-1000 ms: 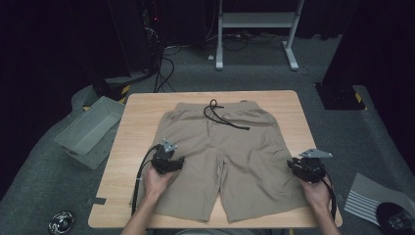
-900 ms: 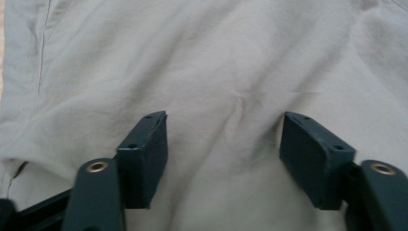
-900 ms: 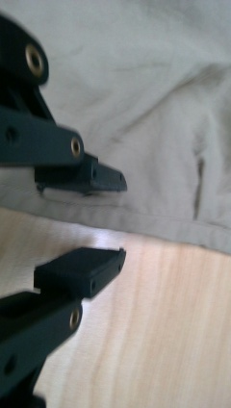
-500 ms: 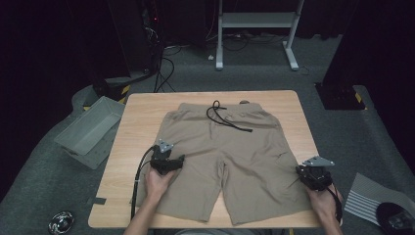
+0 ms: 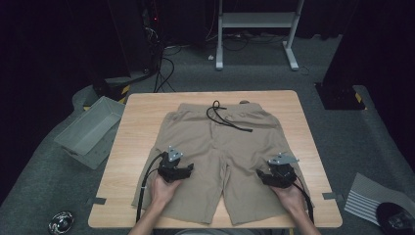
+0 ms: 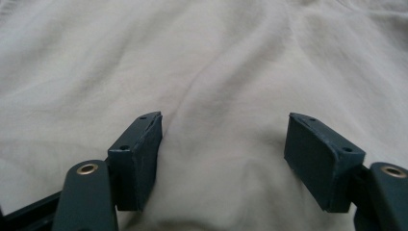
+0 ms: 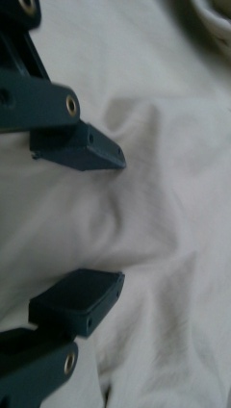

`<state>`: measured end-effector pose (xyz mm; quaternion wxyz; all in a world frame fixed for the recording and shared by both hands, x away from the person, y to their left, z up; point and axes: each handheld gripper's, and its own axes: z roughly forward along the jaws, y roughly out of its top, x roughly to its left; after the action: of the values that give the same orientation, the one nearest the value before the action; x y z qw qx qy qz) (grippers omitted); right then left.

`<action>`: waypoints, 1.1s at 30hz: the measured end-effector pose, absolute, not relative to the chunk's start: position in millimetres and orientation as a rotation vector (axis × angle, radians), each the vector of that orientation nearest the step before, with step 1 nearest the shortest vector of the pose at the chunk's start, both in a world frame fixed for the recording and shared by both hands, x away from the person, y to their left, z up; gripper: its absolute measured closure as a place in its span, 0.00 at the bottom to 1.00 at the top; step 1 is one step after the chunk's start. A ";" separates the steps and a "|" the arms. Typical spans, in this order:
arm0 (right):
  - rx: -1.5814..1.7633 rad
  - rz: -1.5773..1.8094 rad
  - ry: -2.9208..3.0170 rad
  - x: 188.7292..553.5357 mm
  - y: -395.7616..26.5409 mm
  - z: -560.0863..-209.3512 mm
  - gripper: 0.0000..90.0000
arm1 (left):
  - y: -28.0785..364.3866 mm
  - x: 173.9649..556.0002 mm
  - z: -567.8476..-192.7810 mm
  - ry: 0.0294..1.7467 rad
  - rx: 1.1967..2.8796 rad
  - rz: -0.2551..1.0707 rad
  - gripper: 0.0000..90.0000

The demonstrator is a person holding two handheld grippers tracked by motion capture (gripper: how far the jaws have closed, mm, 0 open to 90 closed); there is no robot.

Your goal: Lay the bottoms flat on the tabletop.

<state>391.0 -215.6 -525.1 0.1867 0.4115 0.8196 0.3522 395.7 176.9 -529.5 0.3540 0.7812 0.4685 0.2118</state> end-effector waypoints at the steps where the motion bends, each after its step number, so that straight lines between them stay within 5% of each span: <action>1: 1.169 0.986 2.300 392.9 -215.3 -525.0 0.43 | 176.7 399.1 -529.4 1.211 2.021 0.551 0.33; 16: 1.226 0.962 2.255 444.2 -208.7 -524.9 0.40 | 169.3 456.8 -528.4 1.273 2.000 0.564 0.31; 33: 1.196 0.955 2.288 387.1 -202.2 -523.7 0.42 | 194.2 380.9 -519.5 1.194 1.999 0.547 0.33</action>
<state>387.1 -202.2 -523.7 0.1932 0.4262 0.8157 0.3403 380.9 194.2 -519.5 0.3663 0.7777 0.4645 0.2127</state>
